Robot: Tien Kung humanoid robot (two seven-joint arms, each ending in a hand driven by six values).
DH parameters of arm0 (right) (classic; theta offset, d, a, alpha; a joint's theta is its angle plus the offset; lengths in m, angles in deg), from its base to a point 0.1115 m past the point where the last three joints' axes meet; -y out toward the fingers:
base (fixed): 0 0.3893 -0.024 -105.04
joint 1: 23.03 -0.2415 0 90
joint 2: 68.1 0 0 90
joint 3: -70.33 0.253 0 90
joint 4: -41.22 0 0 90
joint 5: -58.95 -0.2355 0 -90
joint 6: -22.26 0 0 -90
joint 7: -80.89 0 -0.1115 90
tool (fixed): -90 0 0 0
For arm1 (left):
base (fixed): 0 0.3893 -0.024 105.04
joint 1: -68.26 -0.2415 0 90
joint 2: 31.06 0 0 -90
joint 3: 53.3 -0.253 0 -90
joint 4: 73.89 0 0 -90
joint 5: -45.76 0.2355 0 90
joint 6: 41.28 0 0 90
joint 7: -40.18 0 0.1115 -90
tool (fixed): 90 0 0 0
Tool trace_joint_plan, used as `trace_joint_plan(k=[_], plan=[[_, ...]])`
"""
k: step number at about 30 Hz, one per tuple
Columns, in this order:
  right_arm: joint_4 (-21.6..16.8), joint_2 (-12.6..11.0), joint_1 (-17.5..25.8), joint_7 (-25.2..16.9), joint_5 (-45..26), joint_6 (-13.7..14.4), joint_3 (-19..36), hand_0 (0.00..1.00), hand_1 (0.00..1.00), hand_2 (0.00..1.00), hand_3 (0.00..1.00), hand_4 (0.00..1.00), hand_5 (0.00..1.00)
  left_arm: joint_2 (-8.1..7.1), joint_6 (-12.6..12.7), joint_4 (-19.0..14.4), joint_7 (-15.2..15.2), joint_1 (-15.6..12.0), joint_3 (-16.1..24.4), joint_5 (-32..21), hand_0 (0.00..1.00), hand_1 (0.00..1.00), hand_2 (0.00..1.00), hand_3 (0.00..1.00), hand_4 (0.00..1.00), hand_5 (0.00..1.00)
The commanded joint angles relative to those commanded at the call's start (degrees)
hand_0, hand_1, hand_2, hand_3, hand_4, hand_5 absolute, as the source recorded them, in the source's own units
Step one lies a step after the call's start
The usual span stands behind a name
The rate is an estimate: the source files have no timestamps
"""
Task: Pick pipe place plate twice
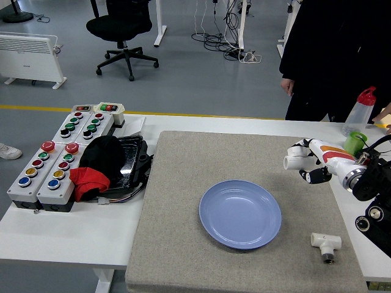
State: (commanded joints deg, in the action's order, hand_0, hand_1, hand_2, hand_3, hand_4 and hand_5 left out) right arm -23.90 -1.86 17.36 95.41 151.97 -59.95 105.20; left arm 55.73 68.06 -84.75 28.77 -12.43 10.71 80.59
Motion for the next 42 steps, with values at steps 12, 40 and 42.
trace_joint_plan(k=[12,40,42], plan=[[-4.9,4.7,-3.8,1.7,-2.1,-3.3,-8.3,0.730,0.608,0.583,0.669,0.604,0.125,-0.08,0.1,0.1,0.4,0.0,-1.1,-1.4,0.749,0.791,0.763,0.721,0.484,0.998],[-2.8,8.9,-4.0,0.9,-4.6,-9.6,-13.3,0.998,0.949,0.998,0.998,0.817,0.376,-0.02,0.4,0.0,0.2,-0.5,0.2,0.6,0.745,0.788,0.756,0.716,0.480,0.998],[-3.1,8.8,-3.8,0.8,-4.8,-9.7,-12.8,0.998,0.957,0.998,0.998,0.842,0.388,-0.01,0.4,-0.1,0.2,-0.5,0.5,0.9,0.744,0.787,0.753,0.715,0.479,0.998]])
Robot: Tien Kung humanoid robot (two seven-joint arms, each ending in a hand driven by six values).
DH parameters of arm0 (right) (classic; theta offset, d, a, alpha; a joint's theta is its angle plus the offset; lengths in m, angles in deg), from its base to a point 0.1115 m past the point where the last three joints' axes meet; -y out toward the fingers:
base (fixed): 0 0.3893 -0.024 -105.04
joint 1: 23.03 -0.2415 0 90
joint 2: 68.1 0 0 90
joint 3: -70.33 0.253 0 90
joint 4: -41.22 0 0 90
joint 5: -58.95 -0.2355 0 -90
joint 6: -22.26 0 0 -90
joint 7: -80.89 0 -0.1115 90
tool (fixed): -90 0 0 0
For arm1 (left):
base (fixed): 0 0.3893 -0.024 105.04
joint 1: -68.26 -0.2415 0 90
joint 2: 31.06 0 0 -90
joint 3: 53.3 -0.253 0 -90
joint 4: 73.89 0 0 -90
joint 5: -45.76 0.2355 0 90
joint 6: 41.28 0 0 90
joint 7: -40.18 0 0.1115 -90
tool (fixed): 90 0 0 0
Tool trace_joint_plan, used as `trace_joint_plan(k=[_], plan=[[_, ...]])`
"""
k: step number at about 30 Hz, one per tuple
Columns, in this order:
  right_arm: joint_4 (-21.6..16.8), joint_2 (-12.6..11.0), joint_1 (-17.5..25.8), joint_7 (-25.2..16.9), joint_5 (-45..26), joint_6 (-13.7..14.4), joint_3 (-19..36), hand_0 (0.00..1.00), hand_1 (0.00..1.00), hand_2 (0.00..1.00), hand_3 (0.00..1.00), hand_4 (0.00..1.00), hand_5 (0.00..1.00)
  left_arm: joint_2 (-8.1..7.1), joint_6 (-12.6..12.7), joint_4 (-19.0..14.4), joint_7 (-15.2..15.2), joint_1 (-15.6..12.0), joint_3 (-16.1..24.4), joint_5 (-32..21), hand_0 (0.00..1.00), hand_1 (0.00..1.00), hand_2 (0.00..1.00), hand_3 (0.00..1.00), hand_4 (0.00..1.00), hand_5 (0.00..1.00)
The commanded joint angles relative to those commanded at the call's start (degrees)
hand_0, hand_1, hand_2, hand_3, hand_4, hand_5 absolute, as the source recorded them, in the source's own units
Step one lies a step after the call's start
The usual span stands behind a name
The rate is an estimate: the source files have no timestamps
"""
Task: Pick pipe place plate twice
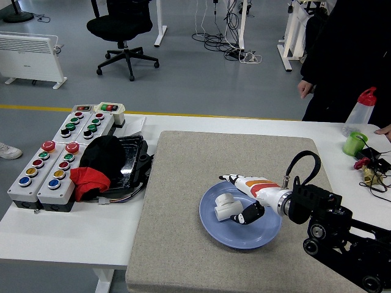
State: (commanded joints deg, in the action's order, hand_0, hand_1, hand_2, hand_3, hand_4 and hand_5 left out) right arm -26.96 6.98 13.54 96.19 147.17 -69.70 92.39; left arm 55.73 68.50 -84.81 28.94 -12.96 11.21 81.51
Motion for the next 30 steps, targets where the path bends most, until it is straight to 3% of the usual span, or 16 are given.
trace_joint_plan(k=[5,10,14,17,22,26,30], plan=[[-0.9,-0.8,1.2,-0.1,0.9,1.3,3.4,0.998,0.953,0.998,0.998,0.842,0.387,0.02,0.0,0.0,-0.2,-0.1,0.5,0.9,0.743,0.787,0.753,0.714,0.479,0.998],[-3.4,-4.8,3.2,0.9,2.8,0.2,11.0,0.998,0.953,0.998,0.998,0.842,0.387,-0.13,-0.1,0.1,0.0,-0.2,0.6,0.9,0.743,0.787,0.753,0.714,0.479,0.998],[-7.3,-10.3,5.7,1.9,1.5,-2.4,16.0,0.998,0.944,0.998,0.998,0.833,0.390,-0.31,-0.1,0.1,0.2,0.1,0.4,0.4,0.742,0.786,0.752,0.714,0.479,0.998],[-11.5,-16.7,8.8,1.8,-3.4,-5.5,19.4,0.978,0.925,0.998,0.998,0.827,0.399,-0.37,-0.1,0.2,0.4,0.3,0.3,0.0,0.742,0.785,0.750,0.714,0.478,0.998],[-15.8,-23.4,12.0,1.2,-6.9,-8.9,20.5,0.978,0.925,0.998,0.998,0.827,0.399,-0.29,-0.1,0.1,0.1,0.3,0.7,0.6,0.742,0.785,0.750,0.714,0.478,0.998],[-18.7,-27.2,14.0,-0.4,-7.3,-9.5,18.6,0.990,0.927,0.994,0.998,0.827,0.399,-0.22,0.0,0.1,-0.1,0.1,1.2,1.4,0.742,0.784,0.751,0.714,0.478,0.998],[-20.5,-29.3,15.8,-1.7,-6.4,-9.5,15.9,0.981,0.922,0.982,0.985,0.822,0.392,-0.16,0.0,0.0,-0.3,-0.1,1.4,1.9,0.742,0.785,0.752,0.714,0.477,0.998]])
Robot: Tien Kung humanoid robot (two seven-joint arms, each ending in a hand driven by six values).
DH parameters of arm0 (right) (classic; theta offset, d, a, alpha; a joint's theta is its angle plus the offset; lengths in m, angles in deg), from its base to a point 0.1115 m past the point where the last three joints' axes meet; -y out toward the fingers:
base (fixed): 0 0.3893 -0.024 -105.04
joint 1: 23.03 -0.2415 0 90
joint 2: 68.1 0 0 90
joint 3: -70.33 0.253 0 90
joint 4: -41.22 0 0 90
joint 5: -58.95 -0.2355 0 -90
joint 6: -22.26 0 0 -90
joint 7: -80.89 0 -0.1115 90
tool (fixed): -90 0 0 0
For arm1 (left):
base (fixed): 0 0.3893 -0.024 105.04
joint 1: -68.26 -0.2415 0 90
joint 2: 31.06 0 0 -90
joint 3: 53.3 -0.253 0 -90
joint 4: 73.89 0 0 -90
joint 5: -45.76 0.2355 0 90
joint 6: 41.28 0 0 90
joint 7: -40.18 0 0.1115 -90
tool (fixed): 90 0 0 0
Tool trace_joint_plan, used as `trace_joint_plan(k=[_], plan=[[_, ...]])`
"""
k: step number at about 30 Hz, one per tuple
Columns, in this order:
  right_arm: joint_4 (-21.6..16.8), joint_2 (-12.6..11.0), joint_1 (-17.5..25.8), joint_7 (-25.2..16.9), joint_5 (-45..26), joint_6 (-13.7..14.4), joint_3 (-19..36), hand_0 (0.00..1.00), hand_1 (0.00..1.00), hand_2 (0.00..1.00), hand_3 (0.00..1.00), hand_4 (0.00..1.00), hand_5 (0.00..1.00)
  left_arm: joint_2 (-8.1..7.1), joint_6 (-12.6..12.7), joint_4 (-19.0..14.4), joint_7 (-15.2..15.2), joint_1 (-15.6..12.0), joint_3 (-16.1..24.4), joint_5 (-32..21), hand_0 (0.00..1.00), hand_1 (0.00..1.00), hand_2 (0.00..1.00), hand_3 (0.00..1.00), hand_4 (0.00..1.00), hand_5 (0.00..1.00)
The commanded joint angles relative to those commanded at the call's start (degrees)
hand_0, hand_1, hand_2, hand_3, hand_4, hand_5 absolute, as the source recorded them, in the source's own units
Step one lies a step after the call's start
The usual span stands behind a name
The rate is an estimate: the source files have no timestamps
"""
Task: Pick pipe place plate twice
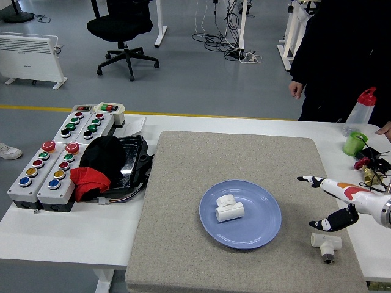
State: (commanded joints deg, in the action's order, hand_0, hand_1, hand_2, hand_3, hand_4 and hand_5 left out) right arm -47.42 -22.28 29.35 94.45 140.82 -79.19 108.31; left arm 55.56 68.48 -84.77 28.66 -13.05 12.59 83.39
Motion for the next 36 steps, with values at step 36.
trace_joint_plan(k=[36], plan=[[2.9,-1.0,3.2,-1.8,7.6,-0.8,-3.8,0.769,0.748,0.783,0.834,0.759,0.264,-0.03,-0.2,0.1,0.0,-0.1,0.2,0.4,0.740,0.782,0.748,0.716,0.475,0.998]])
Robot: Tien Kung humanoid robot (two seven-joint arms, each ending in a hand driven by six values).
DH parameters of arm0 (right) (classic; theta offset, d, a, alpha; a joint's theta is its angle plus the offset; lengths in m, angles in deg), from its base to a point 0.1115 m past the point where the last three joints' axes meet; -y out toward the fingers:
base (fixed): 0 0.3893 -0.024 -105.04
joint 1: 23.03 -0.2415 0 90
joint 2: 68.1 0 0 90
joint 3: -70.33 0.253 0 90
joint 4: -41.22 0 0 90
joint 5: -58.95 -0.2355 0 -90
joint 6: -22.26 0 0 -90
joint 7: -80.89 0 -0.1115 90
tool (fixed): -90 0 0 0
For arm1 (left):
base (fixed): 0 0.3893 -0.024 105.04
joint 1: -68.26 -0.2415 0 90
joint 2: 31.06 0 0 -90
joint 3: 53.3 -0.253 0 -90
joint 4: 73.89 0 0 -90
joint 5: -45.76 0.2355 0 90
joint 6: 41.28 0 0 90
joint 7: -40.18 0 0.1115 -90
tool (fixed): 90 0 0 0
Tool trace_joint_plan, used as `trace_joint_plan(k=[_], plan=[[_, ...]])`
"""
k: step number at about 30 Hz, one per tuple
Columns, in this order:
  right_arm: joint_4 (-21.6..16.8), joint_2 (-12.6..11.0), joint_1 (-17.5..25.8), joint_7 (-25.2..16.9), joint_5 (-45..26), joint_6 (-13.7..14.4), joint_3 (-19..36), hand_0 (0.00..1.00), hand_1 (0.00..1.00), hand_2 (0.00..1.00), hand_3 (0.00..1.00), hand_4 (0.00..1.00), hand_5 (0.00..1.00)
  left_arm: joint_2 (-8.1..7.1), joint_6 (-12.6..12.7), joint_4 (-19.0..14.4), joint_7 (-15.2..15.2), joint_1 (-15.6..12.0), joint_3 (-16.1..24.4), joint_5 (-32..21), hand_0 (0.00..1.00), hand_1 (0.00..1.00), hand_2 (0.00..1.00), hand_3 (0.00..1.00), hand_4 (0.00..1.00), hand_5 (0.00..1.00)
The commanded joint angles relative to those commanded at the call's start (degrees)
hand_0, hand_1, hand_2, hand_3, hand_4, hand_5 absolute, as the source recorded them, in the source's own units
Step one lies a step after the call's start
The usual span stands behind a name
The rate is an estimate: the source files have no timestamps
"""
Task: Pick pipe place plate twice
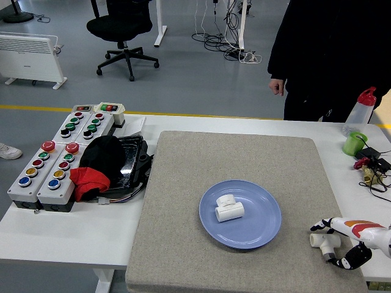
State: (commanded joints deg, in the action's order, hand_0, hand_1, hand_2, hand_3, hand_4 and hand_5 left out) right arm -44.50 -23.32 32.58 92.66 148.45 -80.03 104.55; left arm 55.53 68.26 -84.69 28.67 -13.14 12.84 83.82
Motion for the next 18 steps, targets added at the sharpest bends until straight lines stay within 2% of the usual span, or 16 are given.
trace_joint_plan(k=[4,5,9,11,16,18], plan=[[-0.2,0.1,-0.1,-0.8,0.5,1.8,-0.3,0.769,0.748,0.783,0.834,0.759,0.264,0.03,0.0,0.0,-0.1,0.1,0.1,0.1,0.740,0.782,0.748,0.716,0.475,0.998],[-0.2,0.1,-0.1,-1.3,0.4,2.7,-0.4,0.512,0.582,0.601,0.756,0.703,0.201,0.04,0.0,0.0,-0.1,0.1,0.1,0.2,0.740,0.781,0.749,0.716,0.475,0.998],[0.1,0.2,-0.4,-2.4,-0.6,4.1,-0.9,0.512,0.582,0.601,0.756,0.703,0.201,0.05,0.0,0.0,0.0,0.4,-0.2,-0.2,0.740,0.781,0.749,0.716,0.475,0.998],[0.2,0.2,-0.5,-2.4,-0.8,3.9,-0.9,0.478,0.564,0.595,0.747,0.709,0.211,0.04,0.0,0.0,0.1,0.5,-0.4,-0.7,0.740,0.781,0.749,0.716,0.475,0.998],[0.8,0.4,-0.7,-2.4,-1.1,3.7,-1.0,0.478,0.564,0.595,0.747,0.709,0.211,0.04,0.0,0.0,0.2,1.0,-0.6,-1.3,0.740,0.781,0.749,0.716,0.475,0.998],[1.2,0.5,-0.8,-2.3,-1.2,3.7,-0.7,0.449,0.544,0.587,0.740,0.699,0.198,0.05,0.1,0.0,0.2,1.1,-0.7,-1.4,0.740,0.782,0.749,0.715,0.475,0.998]])
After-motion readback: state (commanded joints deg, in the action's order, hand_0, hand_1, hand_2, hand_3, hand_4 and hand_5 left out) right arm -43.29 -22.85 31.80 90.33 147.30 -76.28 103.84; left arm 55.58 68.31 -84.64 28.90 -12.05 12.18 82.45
